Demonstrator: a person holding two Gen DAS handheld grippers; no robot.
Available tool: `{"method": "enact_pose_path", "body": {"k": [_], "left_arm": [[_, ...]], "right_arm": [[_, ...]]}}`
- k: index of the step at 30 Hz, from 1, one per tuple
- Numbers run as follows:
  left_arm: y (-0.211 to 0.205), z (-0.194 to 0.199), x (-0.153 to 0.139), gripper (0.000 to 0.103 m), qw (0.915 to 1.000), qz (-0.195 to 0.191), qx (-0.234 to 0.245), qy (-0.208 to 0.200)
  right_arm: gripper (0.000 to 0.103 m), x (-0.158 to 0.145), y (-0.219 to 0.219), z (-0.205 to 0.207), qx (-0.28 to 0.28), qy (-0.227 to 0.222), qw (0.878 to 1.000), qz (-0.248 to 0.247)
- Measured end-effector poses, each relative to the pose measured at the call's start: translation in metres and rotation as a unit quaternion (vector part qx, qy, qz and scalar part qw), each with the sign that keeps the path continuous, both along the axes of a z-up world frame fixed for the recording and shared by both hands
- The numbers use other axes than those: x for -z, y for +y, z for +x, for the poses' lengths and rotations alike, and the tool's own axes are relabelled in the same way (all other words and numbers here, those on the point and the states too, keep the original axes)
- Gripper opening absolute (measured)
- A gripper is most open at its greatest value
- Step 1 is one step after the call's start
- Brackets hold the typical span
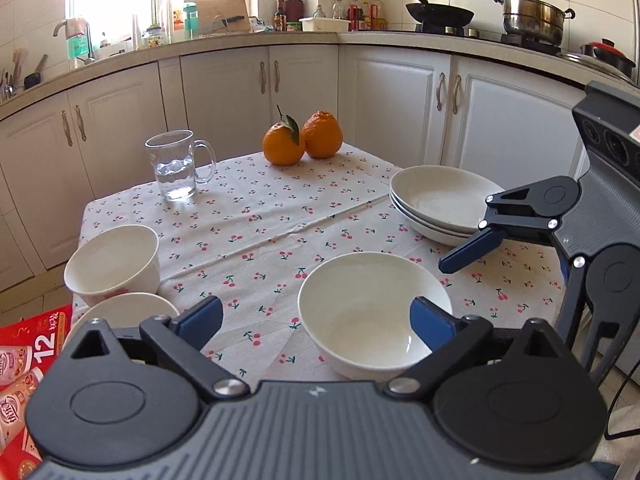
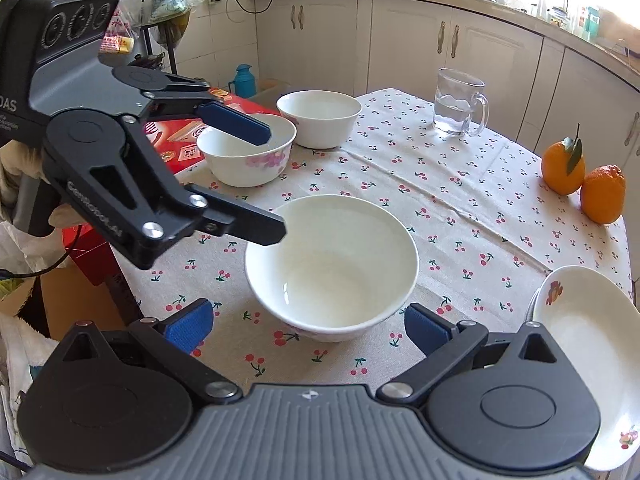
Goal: Organize plates and bowls
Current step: 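Set the white bowl on the cloth and open the left tool, then grip the rim of the set-down white bowl with the right tool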
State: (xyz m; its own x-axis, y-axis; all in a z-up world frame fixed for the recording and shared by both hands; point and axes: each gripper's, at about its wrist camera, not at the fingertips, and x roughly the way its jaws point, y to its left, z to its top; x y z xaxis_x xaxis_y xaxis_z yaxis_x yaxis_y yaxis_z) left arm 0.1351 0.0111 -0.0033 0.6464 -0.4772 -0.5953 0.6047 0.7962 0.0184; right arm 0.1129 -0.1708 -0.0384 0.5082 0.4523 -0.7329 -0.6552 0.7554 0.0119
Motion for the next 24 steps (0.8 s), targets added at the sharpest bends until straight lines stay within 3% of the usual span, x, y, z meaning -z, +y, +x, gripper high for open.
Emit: {"method": "enact_pose_path", "body": {"k": [9, 19, 24], "left_arm": [[0.039, -0.025, -0.010, 0.102, 0.9985, 0.010, -0.053, -0.007], [0.072, -0.031, 0.007, 0.102, 0.9940, 0.040, -0.101, -0.012], [0.085, -0.023, 0.018, 0.102, 0.9925, 0.031, -0.118, 0.000]], "right_arm": [[0.103, -0.014, 0.007, -0.004, 0.004, -0.012, 1.000, 0.012], [0.103, -0.035, 0.045, 0.011, -0.008, -0.024, 1.000, 0.003], [0.103, -0.035, 0.066, 0.024, -0.019, -0.019, 1.000, -0.002]]}}
